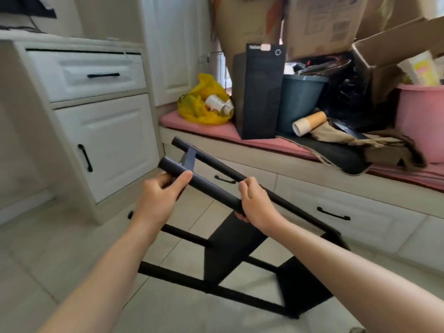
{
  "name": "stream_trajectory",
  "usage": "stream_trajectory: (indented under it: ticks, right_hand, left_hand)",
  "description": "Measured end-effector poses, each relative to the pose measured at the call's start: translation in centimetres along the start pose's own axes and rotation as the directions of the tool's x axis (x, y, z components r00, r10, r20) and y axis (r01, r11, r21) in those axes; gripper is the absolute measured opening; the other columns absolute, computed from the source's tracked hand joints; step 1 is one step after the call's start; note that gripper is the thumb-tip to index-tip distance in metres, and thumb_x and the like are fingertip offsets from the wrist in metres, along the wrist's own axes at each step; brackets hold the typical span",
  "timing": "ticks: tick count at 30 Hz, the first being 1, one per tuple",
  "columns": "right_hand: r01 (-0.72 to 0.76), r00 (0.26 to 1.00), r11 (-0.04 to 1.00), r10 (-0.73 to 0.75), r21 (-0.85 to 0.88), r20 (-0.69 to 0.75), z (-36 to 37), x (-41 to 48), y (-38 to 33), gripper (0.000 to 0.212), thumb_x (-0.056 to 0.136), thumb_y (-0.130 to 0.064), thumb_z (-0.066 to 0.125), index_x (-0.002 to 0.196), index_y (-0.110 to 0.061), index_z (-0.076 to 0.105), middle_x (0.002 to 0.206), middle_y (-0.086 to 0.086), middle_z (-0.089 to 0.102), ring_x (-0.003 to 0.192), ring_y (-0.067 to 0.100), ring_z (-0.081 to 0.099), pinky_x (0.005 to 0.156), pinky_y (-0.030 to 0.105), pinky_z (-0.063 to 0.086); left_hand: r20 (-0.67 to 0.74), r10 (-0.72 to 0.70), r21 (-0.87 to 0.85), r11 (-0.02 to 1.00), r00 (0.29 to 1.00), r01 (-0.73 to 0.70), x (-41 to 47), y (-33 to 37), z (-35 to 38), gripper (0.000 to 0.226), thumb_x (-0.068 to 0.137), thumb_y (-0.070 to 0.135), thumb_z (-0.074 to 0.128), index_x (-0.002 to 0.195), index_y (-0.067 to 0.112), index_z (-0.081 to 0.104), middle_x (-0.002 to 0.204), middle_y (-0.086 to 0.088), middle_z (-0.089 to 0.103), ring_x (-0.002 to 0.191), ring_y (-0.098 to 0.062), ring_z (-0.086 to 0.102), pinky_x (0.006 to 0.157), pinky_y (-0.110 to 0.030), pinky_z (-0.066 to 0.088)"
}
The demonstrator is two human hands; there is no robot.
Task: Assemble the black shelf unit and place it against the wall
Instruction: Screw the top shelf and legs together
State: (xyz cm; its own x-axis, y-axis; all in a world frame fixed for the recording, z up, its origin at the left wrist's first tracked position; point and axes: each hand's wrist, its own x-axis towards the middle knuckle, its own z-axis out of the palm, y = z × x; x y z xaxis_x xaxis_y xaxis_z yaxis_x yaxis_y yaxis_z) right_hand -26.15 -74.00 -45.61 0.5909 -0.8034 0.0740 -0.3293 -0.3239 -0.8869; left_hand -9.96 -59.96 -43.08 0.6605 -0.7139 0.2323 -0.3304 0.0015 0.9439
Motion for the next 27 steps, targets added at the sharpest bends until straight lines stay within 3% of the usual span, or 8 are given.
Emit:
stream_trajectory:
  ticks: [4, 8, 11, 13, 15, 19, 22, 27]
  right_hand:
    - [-0.001, 0.999, 0.993, 0.006, -0.117, 0.038, 1.6, 0.5, 3.3, 0.015, 0.106, -0.034, 0.034, 0.099, -0.025, 0.044, 0.078, 0.009, 0.064, 0.049, 0.007, 0.059, 0.043, 0.018, 0.045]
    - [-0.004, 0.997, 0.970, 0.022, -0.243, 0.074, 2.7, 0.0, 7.5, 0.015, 0.106, -0.038, 0.034, 0.094, -0.034, 0.042, 0.074, 0.003, 0.063, 0.054, 0.005, 0.063, 0.044, 0.017, 0.047]
    - [-0.027, 0.992, 0.952, 0.062, -0.305, 0.107, 3.2, -0.4, 10.2, 0.013, 0.105, -0.037, 0.036, 0.094, -0.036, 0.042, 0.076, 0.001, 0.062, 0.059, 0.010, 0.065, 0.048, 0.022, 0.053]
    - [-0.032, 0.988, 0.918, 0.088, -0.396, 0.124, 3.5, -0.8, 11.6, 0.012, 0.105, -0.040, 0.033, 0.098, -0.035, 0.041, 0.078, -0.001, 0.062, 0.064, 0.014, 0.065, 0.052, 0.025, 0.057]
    - [-0.036, 0.984, 0.892, 0.110, -0.450, 0.141, 3.7, -1.3, 12.7, 0.013, 0.105, -0.043, 0.030, 0.101, -0.035, 0.040, 0.078, -0.002, 0.062, 0.064, 0.013, 0.065, 0.054, 0.025, 0.058]
    - [-0.016, 0.972, 0.874, 0.127, -0.486, 0.196, 4.0, -2.9, 14.4, 0.017, 0.105, -0.043, 0.026, 0.099, -0.035, 0.039, 0.071, -0.001, 0.066, 0.059, 0.008, 0.065, 0.063, 0.034, 0.058]
    - [-0.028, 0.963, 0.893, 0.144, -0.449, 0.227, 4.2, -4.0, 15.1, 0.019, 0.105, -0.041, 0.025, 0.097, -0.031, 0.040, 0.068, 0.000, 0.069, 0.056, 0.008, 0.064, 0.066, 0.035, 0.056]
    - [-0.003, 0.955, 0.870, 0.149, -0.494, 0.258, 4.3, -4.6, 15.5, 0.017, 0.101, -0.047, 0.026, 0.094, -0.038, 0.039, 0.070, -0.003, 0.068, 0.059, 0.008, 0.065, 0.069, 0.040, 0.058]
  left_hand:
    - [-0.031, -0.147, -0.136, 0.981, 0.989, 0.141, -2.9, -6.1, 0.6, 0.037, 0.077, 0.065, 0.067, 0.099, 0.036, 0.073, 0.093, 0.028, 0.073, 0.092, 0.005, 0.066, 0.080, -0.022, 0.043]
    - [-0.020, -0.256, -0.222, 0.944, 0.967, 0.245, -5.9, -11.5, 2.1, 0.071, 0.065, 0.063, 0.071, 0.125, 0.025, 0.071, 0.107, 0.028, 0.072, 0.106, 0.007, 0.064, 0.094, -0.020, 0.046]
    - [0.020, -0.309, -0.290, 0.908, 0.951, 0.302, -7.6, -14.3, 3.2, 0.069, 0.062, 0.060, 0.074, 0.123, 0.027, 0.071, 0.118, 0.029, 0.068, 0.115, 0.004, 0.062, 0.102, -0.021, 0.045]
    - [0.048, -0.330, -0.325, 0.887, 0.943, 0.327, -8.5, -15.9, 3.8, 0.065, 0.060, 0.058, 0.075, 0.119, 0.031, 0.071, 0.117, 0.026, 0.070, 0.108, 0.010, 0.063, 0.087, -0.007, 0.048]
    - [0.075, -0.349, -0.338, 0.872, 0.934, 0.353, -9.4, -17.3, 4.0, 0.067, 0.061, 0.054, 0.077, 0.123, 0.029, 0.070, 0.115, 0.022, 0.072, 0.106, 0.009, 0.064, 0.080, -0.003, 0.047]
    - [0.111, -0.421, -0.340, 0.835, 0.900, 0.432, -11.0, -19.5, 3.8, 0.075, 0.058, 0.046, 0.083, 0.127, 0.022, 0.069, 0.124, 0.020, 0.070, 0.116, 0.004, 0.063, 0.101, -0.023, 0.043]
    - [0.136, -0.460, -0.328, 0.814, 0.877, 0.478, -12.2, -20.6, 4.0, 0.069, 0.058, 0.040, 0.084, 0.124, 0.025, 0.070, 0.127, 0.016, 0.069, 0.120, 0.000, 0.062, 0.104, -0.026, 0.041]
    - [0.146, -0.461, -0.244, 0.841, 0.875, 0.483, -12.7, -20.8, 3.4, 0.068, 0.053, 0.041, 0.086, 0.119, 0.033, 0.072, 0.121, 0.018, 0.072, 0.113, 0.003, 0.065, 0.084, -0.008, 0.051]
